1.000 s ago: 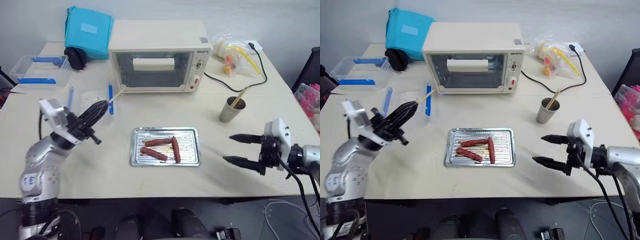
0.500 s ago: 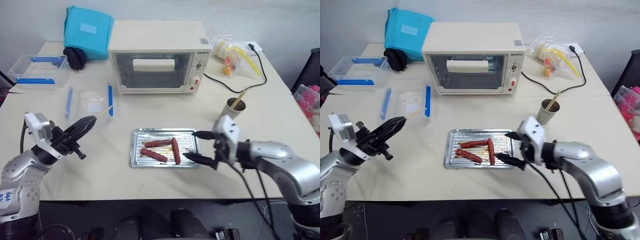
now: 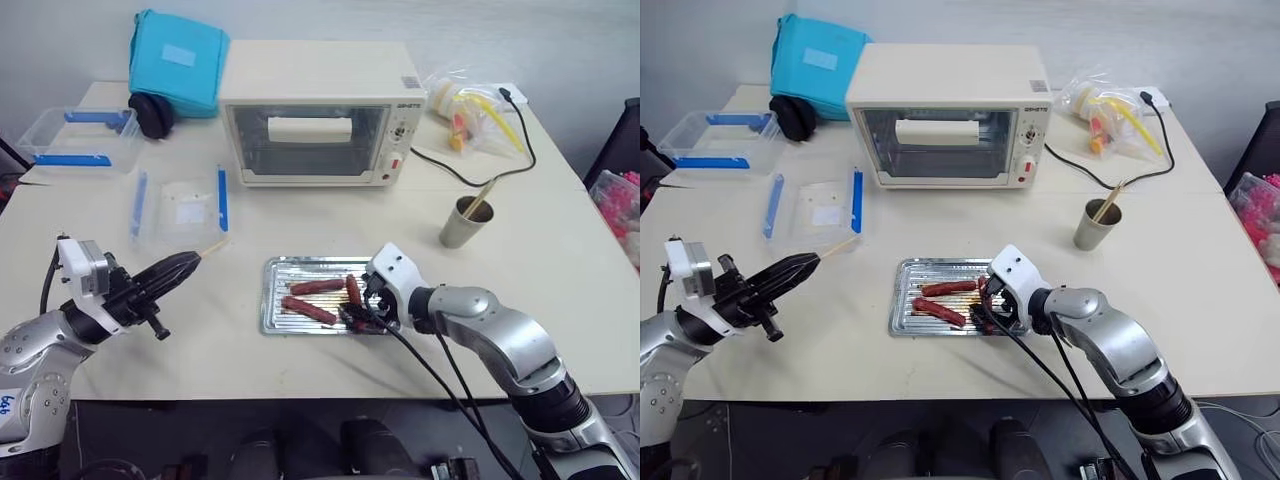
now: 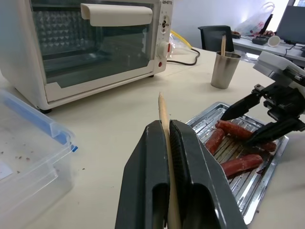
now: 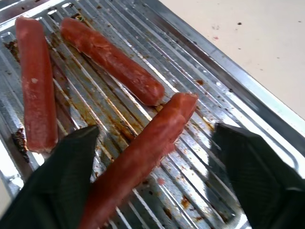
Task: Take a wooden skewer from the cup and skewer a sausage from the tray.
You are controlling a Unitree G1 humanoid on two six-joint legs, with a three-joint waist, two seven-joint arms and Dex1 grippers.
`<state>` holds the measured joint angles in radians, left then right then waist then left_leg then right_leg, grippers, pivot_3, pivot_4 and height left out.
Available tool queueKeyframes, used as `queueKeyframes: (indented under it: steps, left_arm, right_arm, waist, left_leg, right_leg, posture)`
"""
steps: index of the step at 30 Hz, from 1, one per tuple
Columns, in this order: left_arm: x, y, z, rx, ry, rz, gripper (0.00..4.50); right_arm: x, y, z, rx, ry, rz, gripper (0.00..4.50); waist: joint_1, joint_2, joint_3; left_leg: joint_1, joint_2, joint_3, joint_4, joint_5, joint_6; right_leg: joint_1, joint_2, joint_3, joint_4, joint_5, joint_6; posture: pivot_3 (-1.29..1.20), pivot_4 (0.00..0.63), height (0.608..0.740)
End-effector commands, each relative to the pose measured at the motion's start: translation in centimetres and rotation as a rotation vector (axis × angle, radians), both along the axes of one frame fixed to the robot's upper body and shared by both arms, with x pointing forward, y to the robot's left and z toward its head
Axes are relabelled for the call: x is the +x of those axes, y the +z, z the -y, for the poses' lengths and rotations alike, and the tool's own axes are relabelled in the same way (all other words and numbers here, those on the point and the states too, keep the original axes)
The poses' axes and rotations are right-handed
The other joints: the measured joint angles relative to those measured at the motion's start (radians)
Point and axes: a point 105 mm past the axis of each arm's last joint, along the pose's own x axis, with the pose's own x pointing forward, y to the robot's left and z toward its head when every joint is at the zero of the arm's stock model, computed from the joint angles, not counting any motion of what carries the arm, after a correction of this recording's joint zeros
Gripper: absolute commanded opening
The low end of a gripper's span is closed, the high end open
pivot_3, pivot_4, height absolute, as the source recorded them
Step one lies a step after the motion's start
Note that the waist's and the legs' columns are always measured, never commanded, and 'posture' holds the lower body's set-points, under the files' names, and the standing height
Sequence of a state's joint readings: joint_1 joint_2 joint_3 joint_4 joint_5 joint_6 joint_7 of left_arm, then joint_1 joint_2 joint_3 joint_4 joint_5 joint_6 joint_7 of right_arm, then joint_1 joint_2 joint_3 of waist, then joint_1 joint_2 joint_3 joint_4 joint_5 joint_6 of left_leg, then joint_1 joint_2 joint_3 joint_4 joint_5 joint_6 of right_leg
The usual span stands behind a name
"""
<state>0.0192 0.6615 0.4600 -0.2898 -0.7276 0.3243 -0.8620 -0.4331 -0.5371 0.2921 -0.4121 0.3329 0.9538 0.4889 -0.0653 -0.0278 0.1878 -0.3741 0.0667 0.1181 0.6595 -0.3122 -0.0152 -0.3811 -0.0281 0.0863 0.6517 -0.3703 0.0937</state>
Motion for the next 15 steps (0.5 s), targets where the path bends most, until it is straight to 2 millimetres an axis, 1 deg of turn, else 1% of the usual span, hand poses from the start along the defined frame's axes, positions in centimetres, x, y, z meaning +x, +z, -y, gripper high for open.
queueKeyframes:
  steps: [1, 3, 4, 15]
  left_arm:
    - [-0.36, 0.81, 0.47, -0.002, -0.013, 0.034, 0.0]
    - [-0.31, 0.89, 0.5, -0.006, -0.013, 0.035, 0.0]
    - [-0.29, 0.89, 0.49, -0.007, -0.013, 0.035, 0.0]
    - [-0.07, 0.87, 0.84, -0.015, -0.026, 0.035, 0.0]
  right_arm:
    - [0.09, 0.68, -0.26, -0.006, 0.029, 0.038, 2.58]
    - [0.07, 0.6, -0.16, -0.015, 0.033, 0.038, 1.81]
    - [0.07, 0.59, -0.12, -0.019, 0.035, 0.039, 1.54]
    - [0.19, 0.65, -0.35, -0.033, 0.076, 0.05, 1.54]
  waist:
    - [-0.003, 0.0, 0.0]
    - [-0.007, 0.0, 0.0]
    - [-0.01, 0.0, 0.0]
    - [-0.019, 0.0, 0.0]
  left_leg:
    - [0.0, 0.0, 0.0, 0.0, 0.0, 0.0]
    - [0.0, 0.0, 0.0, 0.0, 0.0, 0.0]
    - [0.0, 0.0, 0.0, 0.0, 0.0, 0.0]
    - [0.0, 0.0, 0.0, 0.0, 0.0, 0.0]
  right_leg:
    - [0.0, 0.0, 0.0, 0.0, 0.0, 0.0]
    - [0.0, 0.0, 0.0, 0.0, 0.0, 0.0]
    - [0.0, 0.0, 0.0, 0.0, 0.0, 0.0]
    - [0.0, 0.0, 0.0, 0.0, 0.0, 0.0]
  posture:
    - [0.0, 0.15, 0.74]
    - [0.0, 0.15, 0.74]
    - [0.0, 0.15, 0.74]
    - [0.0, 0.15, 0.74]
